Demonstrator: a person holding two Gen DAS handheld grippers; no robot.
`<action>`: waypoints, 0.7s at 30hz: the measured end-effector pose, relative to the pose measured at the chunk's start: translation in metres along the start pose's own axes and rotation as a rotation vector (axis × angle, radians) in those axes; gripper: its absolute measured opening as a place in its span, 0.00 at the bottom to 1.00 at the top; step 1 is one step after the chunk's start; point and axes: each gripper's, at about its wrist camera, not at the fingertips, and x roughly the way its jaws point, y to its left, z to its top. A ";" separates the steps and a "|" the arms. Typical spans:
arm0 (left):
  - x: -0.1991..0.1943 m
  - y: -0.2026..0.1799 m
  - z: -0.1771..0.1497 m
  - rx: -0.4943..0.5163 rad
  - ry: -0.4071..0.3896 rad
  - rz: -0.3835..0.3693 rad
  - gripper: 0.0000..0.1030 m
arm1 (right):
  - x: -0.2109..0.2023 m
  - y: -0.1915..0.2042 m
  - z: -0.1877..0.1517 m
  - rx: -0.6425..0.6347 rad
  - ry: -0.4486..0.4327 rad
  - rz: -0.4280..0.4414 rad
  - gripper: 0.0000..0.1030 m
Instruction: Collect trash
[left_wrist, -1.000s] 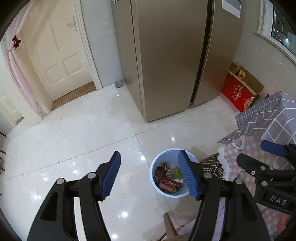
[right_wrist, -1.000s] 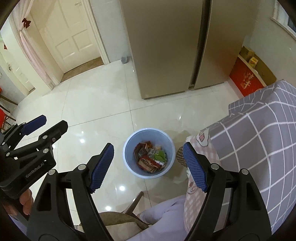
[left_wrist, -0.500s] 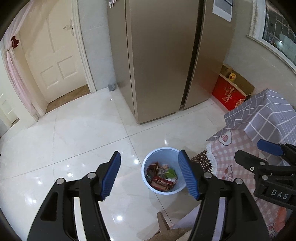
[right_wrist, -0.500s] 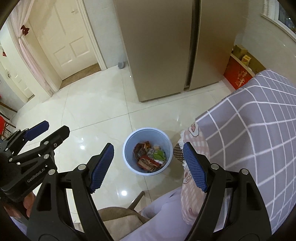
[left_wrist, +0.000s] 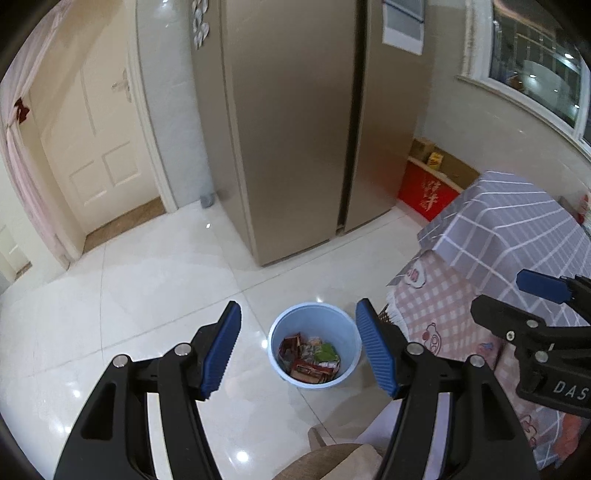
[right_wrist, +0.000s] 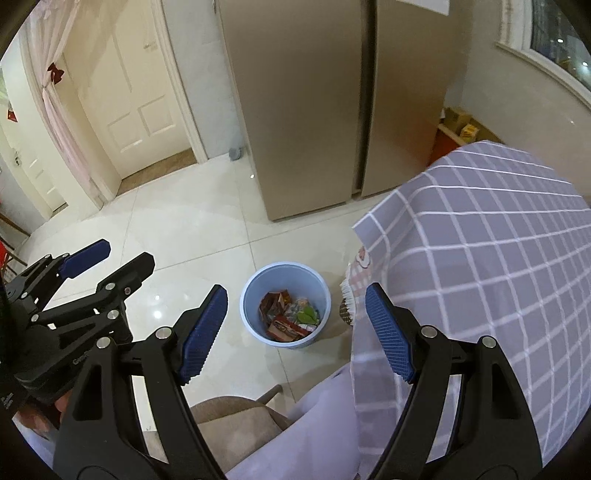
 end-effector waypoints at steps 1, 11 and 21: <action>-0.004 -0.003 -0.001 0.007 -0.011 -0.006 0.62 | -0.006 -0.001 -0.004 0.003 -0.009 -0.005 0.74; -0.056 -0.040 -0.016 0.067 -0.118 -0.110 0.62 | -0.078 -0.009 -0.038 0.052 -0.162 -0.093 0.74; -0.112 -0.062 -0.038 0.097 -0.169 -0.168 0.62 | -0.150 -0.005 -0.078 0.114 -0.302 -0.187 0.74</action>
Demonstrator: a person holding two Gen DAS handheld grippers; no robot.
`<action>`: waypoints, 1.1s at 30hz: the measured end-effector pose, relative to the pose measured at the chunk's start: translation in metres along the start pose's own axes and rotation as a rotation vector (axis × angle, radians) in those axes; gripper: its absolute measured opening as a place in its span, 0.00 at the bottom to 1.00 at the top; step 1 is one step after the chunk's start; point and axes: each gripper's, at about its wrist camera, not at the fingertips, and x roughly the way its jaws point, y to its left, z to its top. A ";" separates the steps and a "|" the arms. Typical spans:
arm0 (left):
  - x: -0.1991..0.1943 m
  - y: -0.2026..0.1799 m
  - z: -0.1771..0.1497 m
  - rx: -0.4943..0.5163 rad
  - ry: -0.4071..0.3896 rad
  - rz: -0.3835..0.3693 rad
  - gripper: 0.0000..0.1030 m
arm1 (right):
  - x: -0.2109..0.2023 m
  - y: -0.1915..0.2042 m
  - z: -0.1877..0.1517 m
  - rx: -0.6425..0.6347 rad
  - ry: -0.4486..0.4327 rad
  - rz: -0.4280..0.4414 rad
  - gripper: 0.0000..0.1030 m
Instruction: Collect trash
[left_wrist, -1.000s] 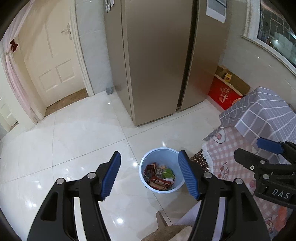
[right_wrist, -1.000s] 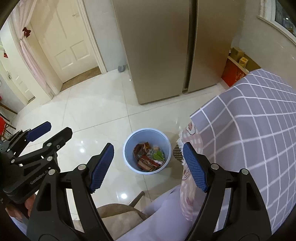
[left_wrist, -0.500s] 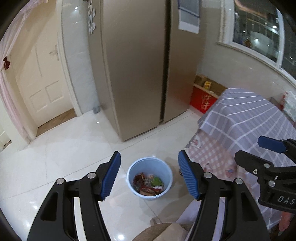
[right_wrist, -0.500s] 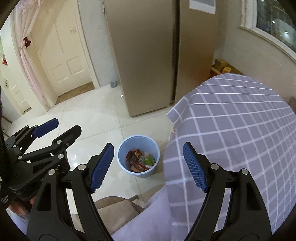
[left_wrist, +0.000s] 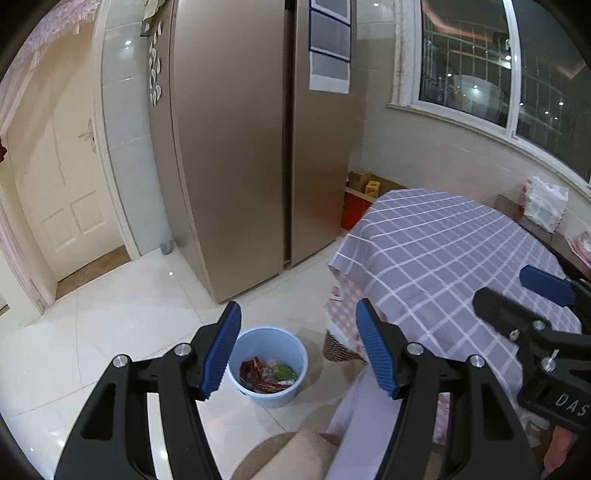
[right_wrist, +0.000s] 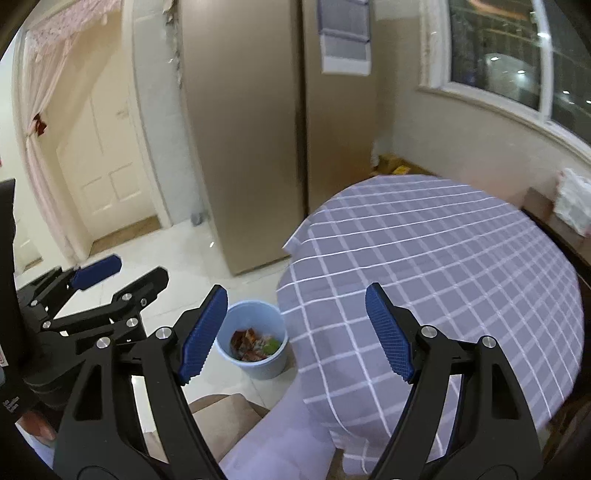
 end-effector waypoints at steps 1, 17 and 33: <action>-0.006 -0.002 -0.002 0.001 -0.005 -0.007 0.64 | -0.008 -0.002 -0.002 0.002 -0.017 -0.010 0.74; -0.088 -0.030 -0.017 0.029 -0.140 -0.057 0.74 | -0.091 -0.022 -0.025 0.057 -0.200 -0.034 0.78; -0.146 -0.034 -0.030 0.028 -0.280 -0.041 0.78 | -0.139 -0.011 -0.042 0.010 -0.333 -0.049 0.83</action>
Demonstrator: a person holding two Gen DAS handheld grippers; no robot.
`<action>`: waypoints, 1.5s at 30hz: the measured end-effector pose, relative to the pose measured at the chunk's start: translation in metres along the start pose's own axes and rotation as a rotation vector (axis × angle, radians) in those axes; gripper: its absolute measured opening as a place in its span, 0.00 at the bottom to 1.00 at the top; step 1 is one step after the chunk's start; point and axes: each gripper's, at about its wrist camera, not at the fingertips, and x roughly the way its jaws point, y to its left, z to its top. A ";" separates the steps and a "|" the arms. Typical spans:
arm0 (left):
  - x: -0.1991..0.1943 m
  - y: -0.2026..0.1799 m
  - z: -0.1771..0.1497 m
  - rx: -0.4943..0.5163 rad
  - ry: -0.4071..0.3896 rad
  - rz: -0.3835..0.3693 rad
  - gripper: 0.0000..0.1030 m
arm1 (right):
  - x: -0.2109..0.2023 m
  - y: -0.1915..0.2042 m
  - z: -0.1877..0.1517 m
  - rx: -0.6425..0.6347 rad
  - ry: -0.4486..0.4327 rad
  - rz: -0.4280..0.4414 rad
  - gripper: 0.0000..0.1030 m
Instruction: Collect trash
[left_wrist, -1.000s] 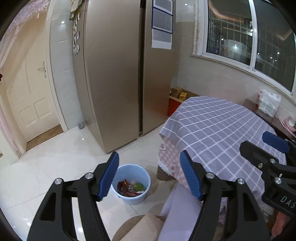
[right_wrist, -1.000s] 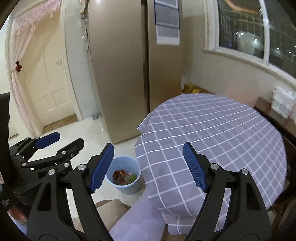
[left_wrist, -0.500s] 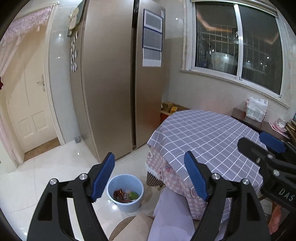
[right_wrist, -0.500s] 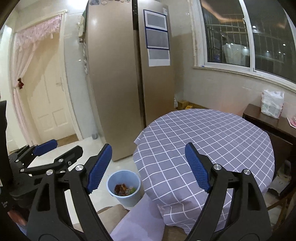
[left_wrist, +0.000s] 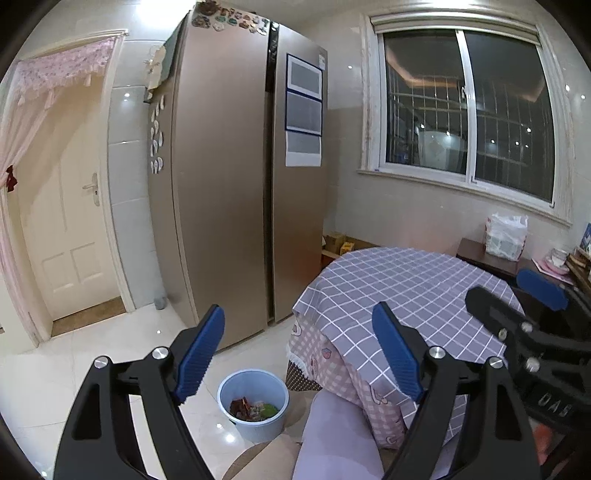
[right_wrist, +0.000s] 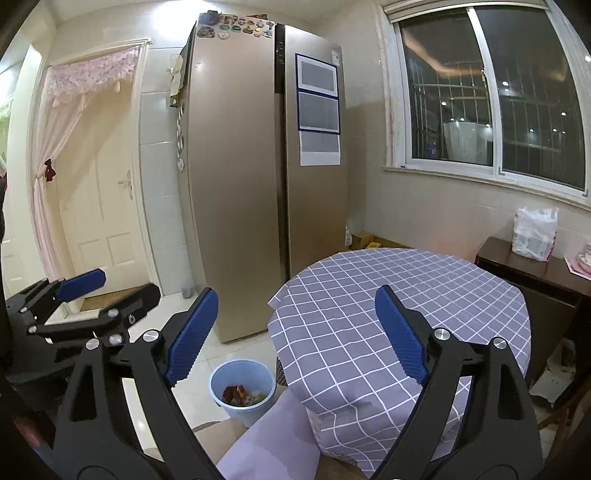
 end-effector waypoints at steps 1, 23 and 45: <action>-0.002 -0.001 0.000 0.002 -0.005 0.006 0.78 | -0.001 0.000 0.000 0.004 -0.002 0.004 0.83; -0.007 -0.004 -0.004 0.000 -0.004 0.046 0.78 | -0.010 0.003 -0.006 0.021 0.009 -0.045 0.83; -0.006 -0.003 -0.007 0.002 0.011 0.047 0.78 | -0.010 0.004 -0.006 0.027 0.016 -0.048 0.83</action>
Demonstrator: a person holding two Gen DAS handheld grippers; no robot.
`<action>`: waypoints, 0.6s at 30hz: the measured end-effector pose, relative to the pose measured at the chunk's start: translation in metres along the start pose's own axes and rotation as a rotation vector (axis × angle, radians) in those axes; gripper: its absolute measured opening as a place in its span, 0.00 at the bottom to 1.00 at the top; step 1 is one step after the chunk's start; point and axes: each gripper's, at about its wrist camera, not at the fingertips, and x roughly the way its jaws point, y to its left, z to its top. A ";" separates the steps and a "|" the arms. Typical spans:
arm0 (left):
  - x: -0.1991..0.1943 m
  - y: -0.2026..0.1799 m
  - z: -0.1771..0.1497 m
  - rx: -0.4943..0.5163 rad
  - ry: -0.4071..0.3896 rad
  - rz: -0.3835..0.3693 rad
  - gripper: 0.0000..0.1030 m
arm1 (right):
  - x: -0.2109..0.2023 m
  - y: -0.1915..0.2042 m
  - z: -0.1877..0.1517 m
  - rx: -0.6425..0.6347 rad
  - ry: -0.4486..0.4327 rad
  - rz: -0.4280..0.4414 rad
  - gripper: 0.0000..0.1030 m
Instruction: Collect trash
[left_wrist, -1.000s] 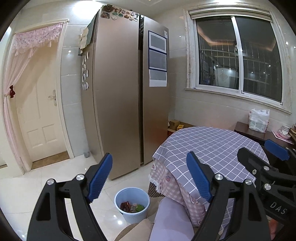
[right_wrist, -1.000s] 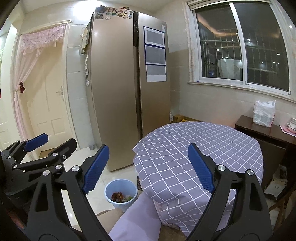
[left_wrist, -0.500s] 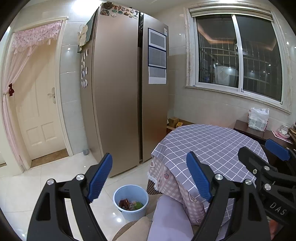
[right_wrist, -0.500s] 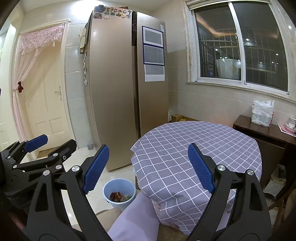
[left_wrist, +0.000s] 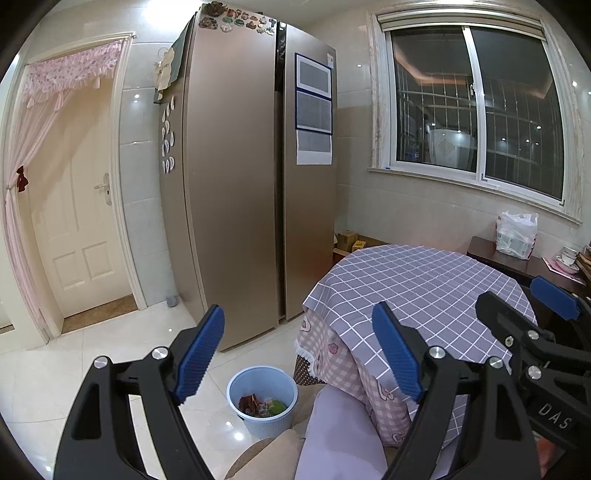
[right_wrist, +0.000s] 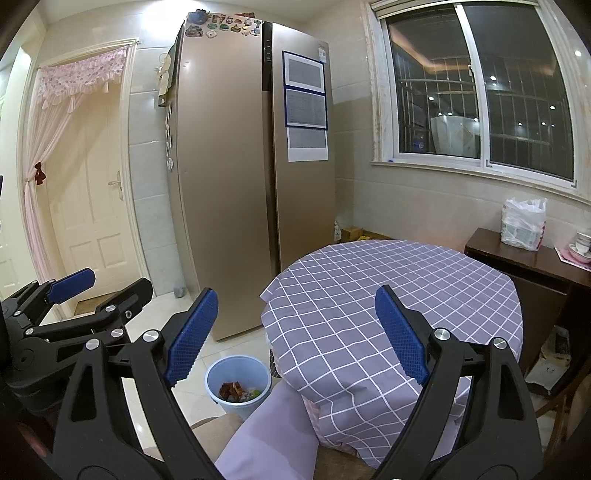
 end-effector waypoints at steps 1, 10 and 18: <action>0.000 0.000 0.000 0.000 0.001 0.000 0.78 | 0.000 0.000 0.000 0.001 0.001 0.001 0.83; 0.001 0.000 0.000 0.002 0.003 0.003 0.78 | 0.000 0.000 0.000 0.004 0.004 0.000 0.83; 0.000 -0.001 -0.001 0.009 0.003 0.008 0.78 | 0.000 0.001 0.000 0.003 0.007 -0.001 0.83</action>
